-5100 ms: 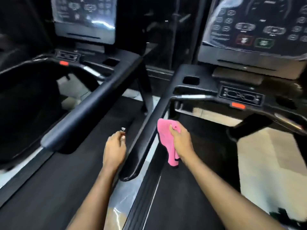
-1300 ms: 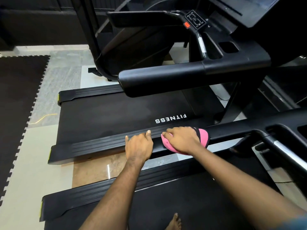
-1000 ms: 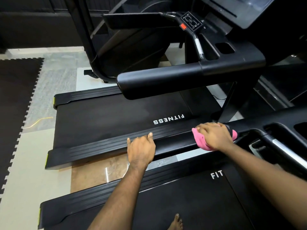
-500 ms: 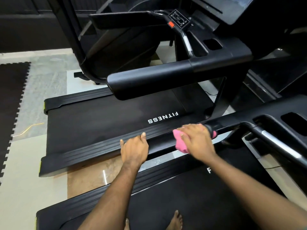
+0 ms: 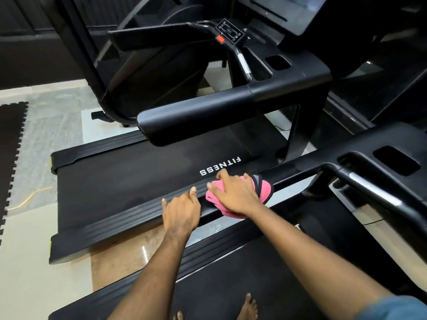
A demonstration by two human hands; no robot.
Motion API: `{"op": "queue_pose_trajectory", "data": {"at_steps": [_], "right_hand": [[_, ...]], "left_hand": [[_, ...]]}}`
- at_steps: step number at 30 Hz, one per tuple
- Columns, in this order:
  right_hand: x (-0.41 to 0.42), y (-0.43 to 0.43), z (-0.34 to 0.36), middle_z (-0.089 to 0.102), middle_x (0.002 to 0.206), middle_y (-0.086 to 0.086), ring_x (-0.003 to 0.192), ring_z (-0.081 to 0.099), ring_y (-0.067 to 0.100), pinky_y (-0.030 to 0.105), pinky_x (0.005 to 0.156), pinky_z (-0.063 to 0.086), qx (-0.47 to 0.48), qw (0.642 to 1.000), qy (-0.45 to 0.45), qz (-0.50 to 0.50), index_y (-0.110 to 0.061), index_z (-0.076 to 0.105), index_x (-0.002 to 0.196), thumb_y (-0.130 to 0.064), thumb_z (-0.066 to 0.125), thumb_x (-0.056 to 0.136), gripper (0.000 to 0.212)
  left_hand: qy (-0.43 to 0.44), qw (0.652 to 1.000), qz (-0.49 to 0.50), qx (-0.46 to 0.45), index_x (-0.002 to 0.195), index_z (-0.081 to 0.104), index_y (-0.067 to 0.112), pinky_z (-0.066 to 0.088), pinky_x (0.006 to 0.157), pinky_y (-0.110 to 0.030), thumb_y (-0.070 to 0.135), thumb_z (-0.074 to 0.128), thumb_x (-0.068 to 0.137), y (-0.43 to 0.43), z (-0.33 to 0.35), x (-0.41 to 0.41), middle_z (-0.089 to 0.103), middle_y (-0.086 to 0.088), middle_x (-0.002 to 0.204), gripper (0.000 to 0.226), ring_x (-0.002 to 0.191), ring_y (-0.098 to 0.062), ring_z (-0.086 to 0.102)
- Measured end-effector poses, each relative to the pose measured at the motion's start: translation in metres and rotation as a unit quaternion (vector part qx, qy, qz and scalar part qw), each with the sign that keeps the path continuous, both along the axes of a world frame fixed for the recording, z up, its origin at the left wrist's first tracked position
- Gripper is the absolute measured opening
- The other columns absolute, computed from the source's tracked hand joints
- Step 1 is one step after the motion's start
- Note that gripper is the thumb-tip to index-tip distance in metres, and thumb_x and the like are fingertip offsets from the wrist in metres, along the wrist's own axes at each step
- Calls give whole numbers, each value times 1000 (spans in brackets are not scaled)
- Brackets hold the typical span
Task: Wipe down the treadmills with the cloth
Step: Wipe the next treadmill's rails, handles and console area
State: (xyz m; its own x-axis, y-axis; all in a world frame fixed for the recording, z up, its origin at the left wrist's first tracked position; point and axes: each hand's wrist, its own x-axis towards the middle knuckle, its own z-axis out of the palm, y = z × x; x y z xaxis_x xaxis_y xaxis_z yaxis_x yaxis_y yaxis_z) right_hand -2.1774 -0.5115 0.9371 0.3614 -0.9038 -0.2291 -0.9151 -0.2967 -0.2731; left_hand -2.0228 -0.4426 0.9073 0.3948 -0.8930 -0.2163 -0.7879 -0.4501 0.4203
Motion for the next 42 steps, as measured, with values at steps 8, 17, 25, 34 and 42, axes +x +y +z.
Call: {"op": "queue_pose_trajectory", "data": {"at_steps": [8,17,25,34,42], "right_hand": [[-15,25,-6,51,149,-11,144,36,18,59,116,9,-66,996,31,55,-40,52,139,-88,29,83,77],[-45,12,45,63,115,-14,121,58,9,32,112,40,79,882,-440,-148,-38,73,106,-47,59,98,19],[-78,16,125,73,113,12,100,71,25,39,89,56,78,788,-597,-127,-12,59,128,-24,69,96,35],[-100,28,80,71,94,15,82,68,19,35,74,58,180,857,-437,-206,-6,62,110,6,70,88,26],[-102,23,114,74,87,0,84,65,8,32,78,50,54,873,-462,-147,-20,75,92,-7,66,93,15]], "left_hand": [[1,1000,4,-2,124,67,16,21,122,-49,44,12,107,-1,-1,0,73,-16,112,64,118,-34,61],[98,986,-24,-134,131,58,21,20,120,-55,30,40,105,0,9,2,67,-4,126,33,125,-26,56],[350,877,-302,-127,105,64,21,49,95,-36,49,56,92,-54,141,-24,70,9,103,32,95,-7,60],[204,912,-339,-104,95,50,26,44,66,-28,-1,41,84,-56,123,-18,69,5,85,30,75,-16,56],[410,866,-283,-51,91,62,9,40,59,-28,17,47,66,-56,139,1,68,-18,95,30,71,-19,53]]}}
